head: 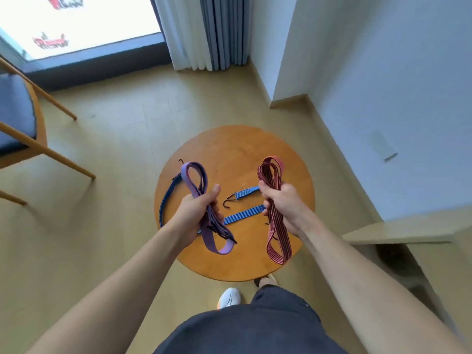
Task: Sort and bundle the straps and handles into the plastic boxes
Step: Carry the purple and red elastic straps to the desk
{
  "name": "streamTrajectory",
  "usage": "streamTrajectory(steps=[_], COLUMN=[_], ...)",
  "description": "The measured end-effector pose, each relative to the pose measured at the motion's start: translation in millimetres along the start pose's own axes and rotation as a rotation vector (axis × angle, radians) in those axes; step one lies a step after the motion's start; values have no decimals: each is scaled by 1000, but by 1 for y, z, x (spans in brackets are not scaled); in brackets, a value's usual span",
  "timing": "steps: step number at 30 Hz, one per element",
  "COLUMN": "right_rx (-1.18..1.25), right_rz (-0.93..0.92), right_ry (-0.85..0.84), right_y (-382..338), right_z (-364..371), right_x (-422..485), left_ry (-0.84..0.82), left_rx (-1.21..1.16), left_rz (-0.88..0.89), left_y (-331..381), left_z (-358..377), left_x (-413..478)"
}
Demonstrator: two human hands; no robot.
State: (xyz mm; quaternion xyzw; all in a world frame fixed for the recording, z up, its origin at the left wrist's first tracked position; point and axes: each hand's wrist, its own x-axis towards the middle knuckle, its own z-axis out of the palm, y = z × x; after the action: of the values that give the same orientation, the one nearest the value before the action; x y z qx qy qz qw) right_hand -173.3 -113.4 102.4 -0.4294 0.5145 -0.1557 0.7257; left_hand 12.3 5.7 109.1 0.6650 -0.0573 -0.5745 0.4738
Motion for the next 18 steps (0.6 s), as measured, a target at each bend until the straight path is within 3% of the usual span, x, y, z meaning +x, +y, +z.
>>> streamTrajectory(steps=[3,9,18], right_rx=[-77,-5,327], right_rz=[-95,-150,-251], right_ry=[195,535,987], right_y=[15,51,120], right_z=[-27,-92,-179], right_x=[-49,-157,-333], left_ry=[-87,-295,-638], left_rx=[130,338,559], left_rz=[34,141,343], left_y=[-5,-21,-72], left_z=[22,93,245], left_x=[-16,-48,-143])
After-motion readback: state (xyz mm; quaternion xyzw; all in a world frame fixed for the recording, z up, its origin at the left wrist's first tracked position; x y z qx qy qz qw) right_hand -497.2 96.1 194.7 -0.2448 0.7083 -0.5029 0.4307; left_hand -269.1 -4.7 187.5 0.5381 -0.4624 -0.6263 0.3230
